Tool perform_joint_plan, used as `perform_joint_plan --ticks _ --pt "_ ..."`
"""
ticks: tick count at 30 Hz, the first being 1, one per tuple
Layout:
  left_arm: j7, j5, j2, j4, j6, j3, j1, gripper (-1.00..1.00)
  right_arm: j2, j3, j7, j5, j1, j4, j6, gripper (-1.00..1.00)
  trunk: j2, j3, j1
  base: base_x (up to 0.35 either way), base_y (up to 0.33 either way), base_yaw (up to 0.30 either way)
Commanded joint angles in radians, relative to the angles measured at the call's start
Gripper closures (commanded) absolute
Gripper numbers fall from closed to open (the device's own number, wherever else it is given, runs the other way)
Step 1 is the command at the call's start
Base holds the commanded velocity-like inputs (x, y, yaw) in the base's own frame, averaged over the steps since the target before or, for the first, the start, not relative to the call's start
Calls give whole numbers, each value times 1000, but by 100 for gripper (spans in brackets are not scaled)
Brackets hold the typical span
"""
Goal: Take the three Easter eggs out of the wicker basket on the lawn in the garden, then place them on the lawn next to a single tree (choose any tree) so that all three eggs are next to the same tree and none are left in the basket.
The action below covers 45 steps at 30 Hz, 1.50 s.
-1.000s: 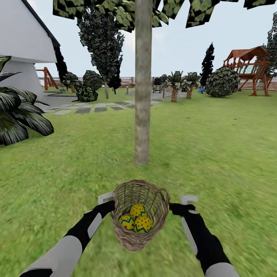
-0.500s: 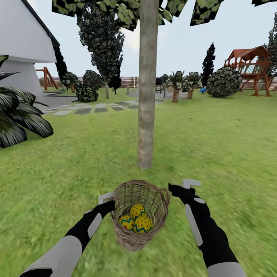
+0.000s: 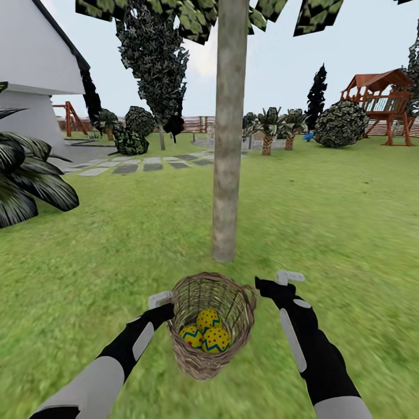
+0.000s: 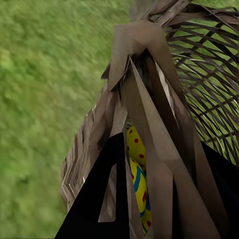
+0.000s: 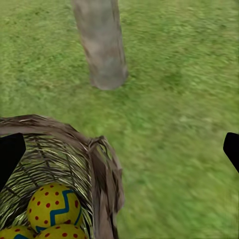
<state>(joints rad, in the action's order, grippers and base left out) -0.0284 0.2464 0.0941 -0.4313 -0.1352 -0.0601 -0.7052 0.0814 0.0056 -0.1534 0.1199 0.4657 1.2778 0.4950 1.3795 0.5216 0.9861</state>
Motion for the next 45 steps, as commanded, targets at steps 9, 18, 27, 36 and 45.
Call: perform_joint_plan --ticks 9,18,27,36,45 --pt "-4 10 2 -2 -7 -7 0 100 0 1 -8 12 1 -2 2 -100 1 1 1 340 1 0" --pt "-4 10 3 -2 -7 -7 -1 100 0 -1 -8 12 1 -3 3 -100 1 1 1 340 0 0" --pt "-4 10 3 -1 -7 -7 0 100 0 -1 -8 12 1 -3 5 -100 1 1 1 341 0 0" --pt "-4 10 3 -1 -7 -7 0 100 -2 -30 -8 13 1 -5 16 -100 1 1 1 341 0 0" --pt "-4 11 1 -1 -7 -9 0 100 -2 -30 -8 12 1 -3 14 -100 1 1 1 333 10 0"
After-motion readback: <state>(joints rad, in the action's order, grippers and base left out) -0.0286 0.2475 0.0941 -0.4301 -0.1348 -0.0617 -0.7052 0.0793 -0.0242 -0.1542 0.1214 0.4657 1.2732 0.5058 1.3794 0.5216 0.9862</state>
